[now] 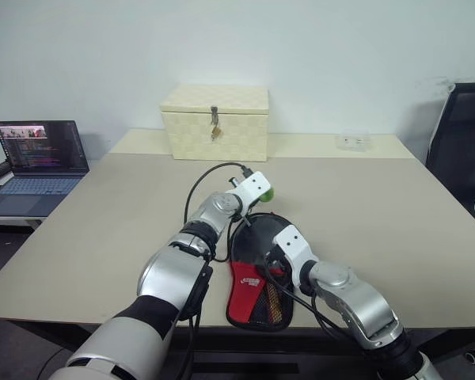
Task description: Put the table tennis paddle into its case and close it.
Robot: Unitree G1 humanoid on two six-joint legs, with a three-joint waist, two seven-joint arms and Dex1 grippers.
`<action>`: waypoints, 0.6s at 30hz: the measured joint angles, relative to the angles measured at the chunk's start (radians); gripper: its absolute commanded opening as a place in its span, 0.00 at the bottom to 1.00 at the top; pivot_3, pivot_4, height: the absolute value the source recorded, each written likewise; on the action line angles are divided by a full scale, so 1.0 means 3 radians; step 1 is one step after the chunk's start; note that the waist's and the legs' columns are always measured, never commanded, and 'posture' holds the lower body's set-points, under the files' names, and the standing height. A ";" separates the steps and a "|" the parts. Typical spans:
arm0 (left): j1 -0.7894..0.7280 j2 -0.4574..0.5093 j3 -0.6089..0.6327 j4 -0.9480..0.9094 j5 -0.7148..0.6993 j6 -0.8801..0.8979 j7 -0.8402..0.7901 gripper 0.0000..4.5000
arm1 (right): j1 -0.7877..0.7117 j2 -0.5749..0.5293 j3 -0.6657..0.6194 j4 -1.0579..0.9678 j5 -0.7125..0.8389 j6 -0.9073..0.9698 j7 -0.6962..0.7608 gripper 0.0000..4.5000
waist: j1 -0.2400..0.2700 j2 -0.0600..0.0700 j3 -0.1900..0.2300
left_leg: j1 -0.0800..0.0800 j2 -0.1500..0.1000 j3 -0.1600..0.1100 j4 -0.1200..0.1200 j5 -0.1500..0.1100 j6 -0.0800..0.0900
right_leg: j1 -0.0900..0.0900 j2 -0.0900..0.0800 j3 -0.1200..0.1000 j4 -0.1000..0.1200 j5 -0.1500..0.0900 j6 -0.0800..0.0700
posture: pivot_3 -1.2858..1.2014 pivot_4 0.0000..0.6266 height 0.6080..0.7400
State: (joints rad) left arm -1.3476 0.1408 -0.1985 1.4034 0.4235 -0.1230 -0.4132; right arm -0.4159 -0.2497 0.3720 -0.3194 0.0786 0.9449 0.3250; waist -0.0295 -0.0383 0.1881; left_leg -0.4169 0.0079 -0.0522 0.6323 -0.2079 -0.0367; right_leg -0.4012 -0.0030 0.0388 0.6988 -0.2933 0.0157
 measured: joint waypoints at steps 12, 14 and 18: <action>-0.0108 -0.0179 -0.0682 0.0016 0.0704 -0.0585 0.0296 0.00 | 0.0139 -0.0015 0.0113 -0.0137 -0.0039 0.0040 -0.0010 1.00 | -0.0001 0.0004 -0.0032 | 0.0004 -0.0002 -0.0002 -0.0002 0.0000 0.0000 | 0.0008 0.0000 -0.0001 -0.0005 -0.0003 0.0006 | 0.52 0.24 1.00; -0.0116 -0.0252 -0.0770 0.0020 0.0786 -0.0692 0.0329 0.00 | 0.0137 -0.0010 0.0119 -0.0132 -0.0052 0.0039 -0.0007 1.00 | -0.0001 0.0004 -0.0034 | 0.0005 -0.0002 -0.0001 -0.0002 0.0000 0.0000 | 0.0009 0.0000 -0.0001 -0.0005 -0.0004 0.0007 | 0.52 0.24 1.00; -0.0124 -0.0391 -0.0854 0.0025 0.0850 -0.0834 0.0330 0.00 | 0.0113 0.0007 0.0124 -0.0093 -0.0059 0.0039 0.0005 1.00 | -0.0004 0.0005 -0.0038 | 0.0008 -0.0004 -0.0001 -0.0002 0.0000 0.0000 | 0.0011 0.0001 0.0000 -0.0004 -0.0009 0.0016 | 0.52 0.24 1.00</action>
State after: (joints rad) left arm -1.3849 0.0233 -0.4548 1.4108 0.6784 -0.3732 -0.3141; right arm -0.3819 -0.2475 0.4090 -0.3473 0.0610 0.9566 0.3264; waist -0.0306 -0.0367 0.1767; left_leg -0.4145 0.0066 -0.0525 0.6317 -0.2080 -0.0366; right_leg -0.3980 -0.0028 0.0389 0.6975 -0.2960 0.0205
